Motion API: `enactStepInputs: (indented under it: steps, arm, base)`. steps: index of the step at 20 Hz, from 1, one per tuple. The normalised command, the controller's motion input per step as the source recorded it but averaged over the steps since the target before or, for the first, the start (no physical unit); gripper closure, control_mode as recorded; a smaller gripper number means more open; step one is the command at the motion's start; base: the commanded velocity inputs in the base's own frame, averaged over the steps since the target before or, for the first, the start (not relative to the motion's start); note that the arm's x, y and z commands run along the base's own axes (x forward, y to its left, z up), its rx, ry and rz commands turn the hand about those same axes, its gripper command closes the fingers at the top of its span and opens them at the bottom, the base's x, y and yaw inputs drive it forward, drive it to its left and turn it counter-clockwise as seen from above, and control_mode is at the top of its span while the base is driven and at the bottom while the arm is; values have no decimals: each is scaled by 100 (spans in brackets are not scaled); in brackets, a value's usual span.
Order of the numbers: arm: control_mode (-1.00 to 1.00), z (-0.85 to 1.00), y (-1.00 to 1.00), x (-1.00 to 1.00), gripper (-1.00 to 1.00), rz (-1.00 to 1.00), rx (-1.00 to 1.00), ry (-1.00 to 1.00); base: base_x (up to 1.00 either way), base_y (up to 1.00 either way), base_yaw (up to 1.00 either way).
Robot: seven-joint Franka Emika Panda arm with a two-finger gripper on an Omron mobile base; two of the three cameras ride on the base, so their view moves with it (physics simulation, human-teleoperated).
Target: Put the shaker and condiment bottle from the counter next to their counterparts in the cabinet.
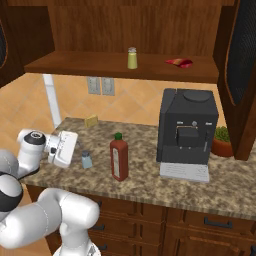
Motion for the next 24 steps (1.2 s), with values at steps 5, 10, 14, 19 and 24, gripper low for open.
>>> enactStepInputs:
  steps: [5, 10, 14, 19, 24]
  arm:
    - [-100, -14, 16, 22, -100, 0, 0, 0]
    - [-100, -12, 29, 0, -100, 0, 0, 0]
    - [-100, -10, 1, 1, -100, 0, 0, 0]
    - [-100, -15, 0, 12, -100, 0, 0, 0]
    - [-100, -20, 0, 7, -100, 0, 0, 0]
  base:
    - [0, 0, 0]
    - [0, 0, 0]
    - [0, 0, 0]
    - [0, 0, 0]
    - [0, 0, 0]
